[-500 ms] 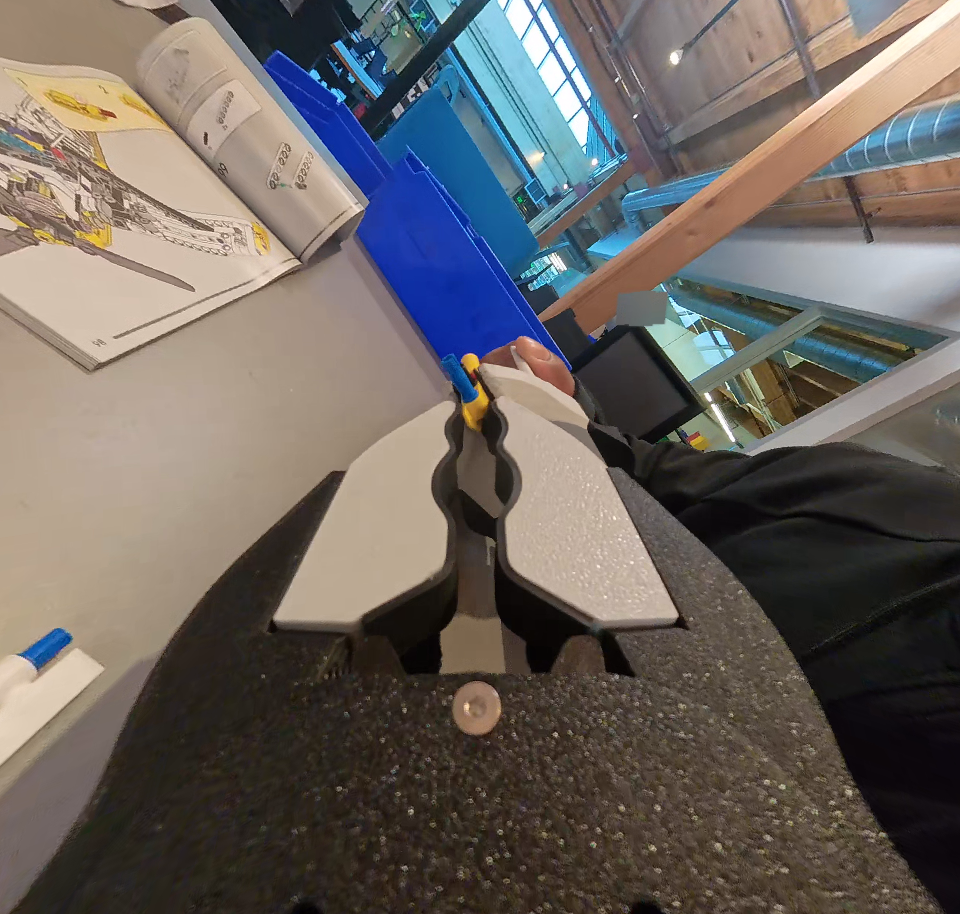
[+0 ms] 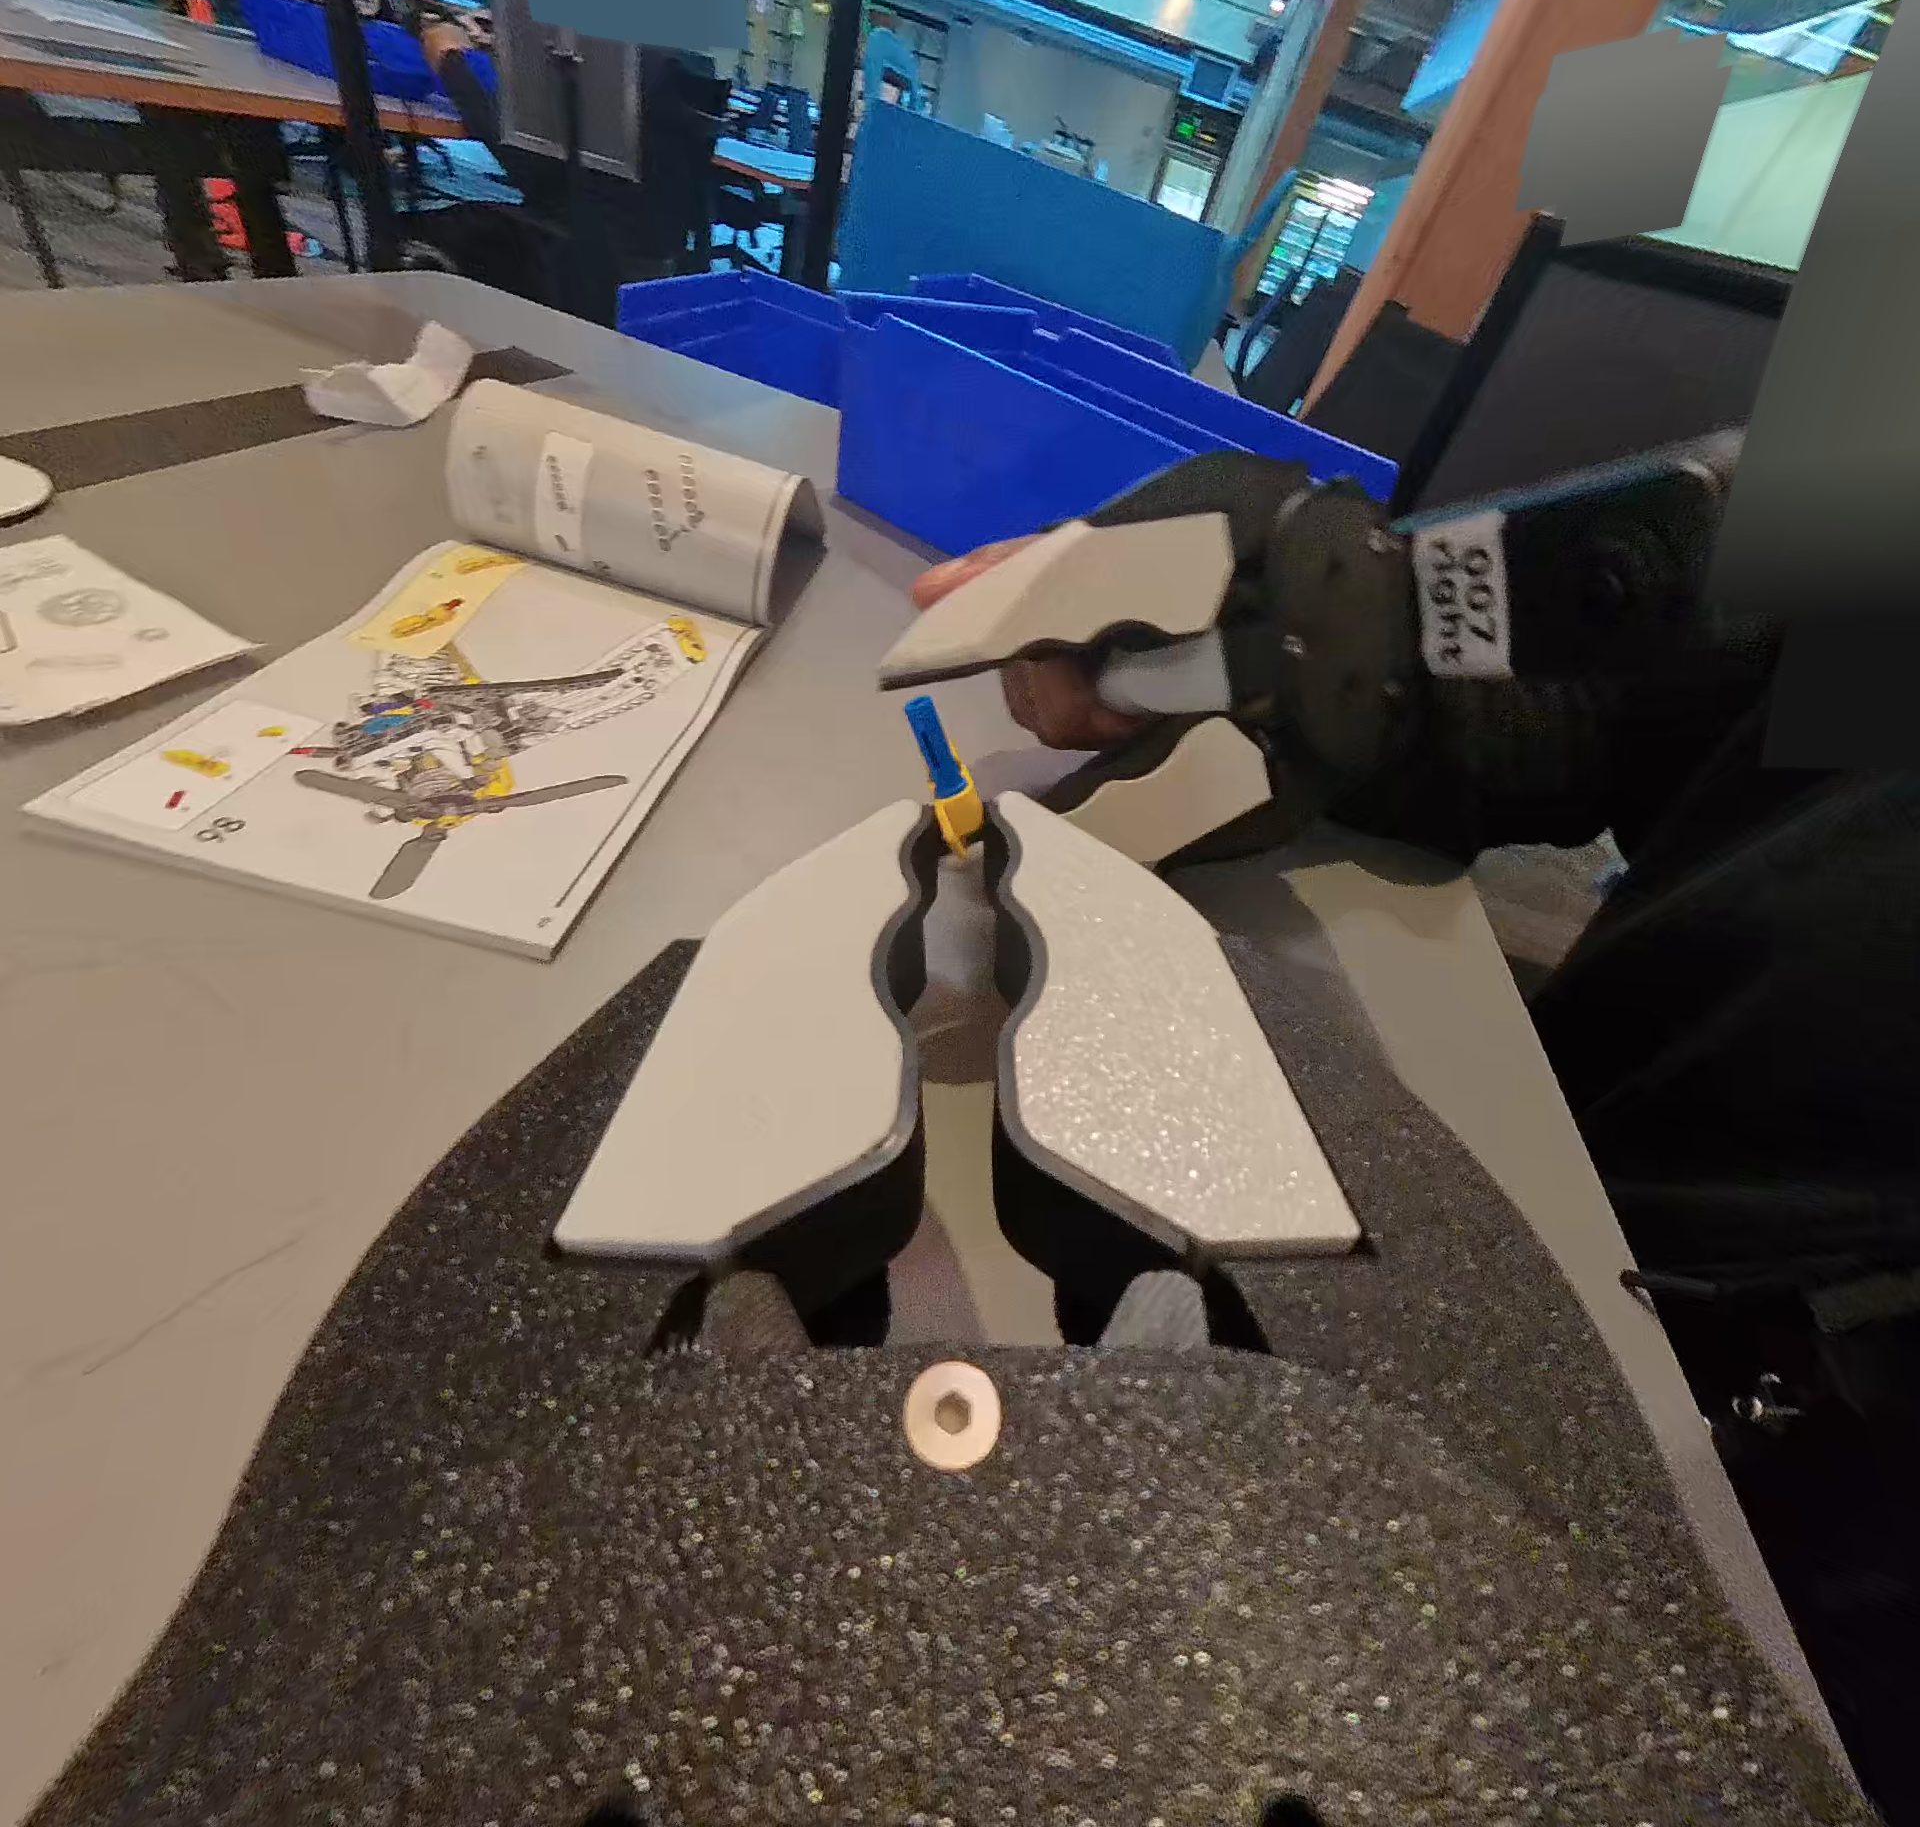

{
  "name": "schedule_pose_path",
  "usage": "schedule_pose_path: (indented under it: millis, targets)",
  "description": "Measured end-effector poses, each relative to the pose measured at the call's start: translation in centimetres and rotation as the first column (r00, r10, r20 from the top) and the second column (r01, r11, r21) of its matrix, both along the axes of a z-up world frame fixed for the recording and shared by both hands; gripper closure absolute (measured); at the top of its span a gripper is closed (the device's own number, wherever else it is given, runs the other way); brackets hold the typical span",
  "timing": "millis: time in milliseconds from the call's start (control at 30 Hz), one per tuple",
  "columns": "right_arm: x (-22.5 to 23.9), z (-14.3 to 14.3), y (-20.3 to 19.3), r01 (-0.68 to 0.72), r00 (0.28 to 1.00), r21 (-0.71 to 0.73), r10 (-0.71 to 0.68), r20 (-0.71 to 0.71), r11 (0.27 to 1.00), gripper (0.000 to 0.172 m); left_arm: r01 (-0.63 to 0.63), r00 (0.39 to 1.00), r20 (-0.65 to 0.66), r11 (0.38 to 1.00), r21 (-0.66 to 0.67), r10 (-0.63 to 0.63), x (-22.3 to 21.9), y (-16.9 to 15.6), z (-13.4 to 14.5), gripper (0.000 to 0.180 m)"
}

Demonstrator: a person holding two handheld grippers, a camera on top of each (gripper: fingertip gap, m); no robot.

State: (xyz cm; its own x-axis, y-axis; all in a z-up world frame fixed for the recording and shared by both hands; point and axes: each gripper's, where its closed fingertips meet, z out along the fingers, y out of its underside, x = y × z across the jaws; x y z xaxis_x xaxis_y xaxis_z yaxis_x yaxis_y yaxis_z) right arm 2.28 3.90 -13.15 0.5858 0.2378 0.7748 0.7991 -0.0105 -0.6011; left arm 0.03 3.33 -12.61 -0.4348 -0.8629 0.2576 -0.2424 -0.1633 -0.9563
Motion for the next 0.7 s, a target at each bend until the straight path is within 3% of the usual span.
schedule_pose_path:
  millis: [200,267,400,567,700]
  targets:
    - [-0.8,-0.6,-0.6,-0.080,0.997,-0.026,0.080,0.012,0.996,0.142,0.076,0.997,-0.018,0.997,0.000,-0.076,-0.1,-1.3,-0.5,0.171]
    - [-1.2,-0.6,-0.8,-0.094,0.995,-0.020,0.095,0.026,0.995,0.155,0.090,0.995,-0.027,0.996,-0.026,-0.091,-0.2,-1.5,-0.5,0.171]
    - [-1.0,-0.6,-0.7,-0.069,0.996,-0.018,0.069,0.053,0.997,0.156,0.091,0.995,-0.046,0.994,-0.058,-0.094,-0.1,-1.4,-0.5,0.171]
    - [-1.1,-0.5,-0.6,-0.035,0.998,-0.013,0.036,0.057,0.999,0.156,0.045,0.994,-0.092,0.998,-0.053,-0.049,0.5,-1.3,-1.1,0.152]
    - [-2.0,-0.7,-0.6,-0.036,0.995,-0.008,0.037,0.094,0.999,0.156,0.060,0.995,-0.076,0.996,-0.066,-0.065,0.5,-1.9,-0.8,0.170]
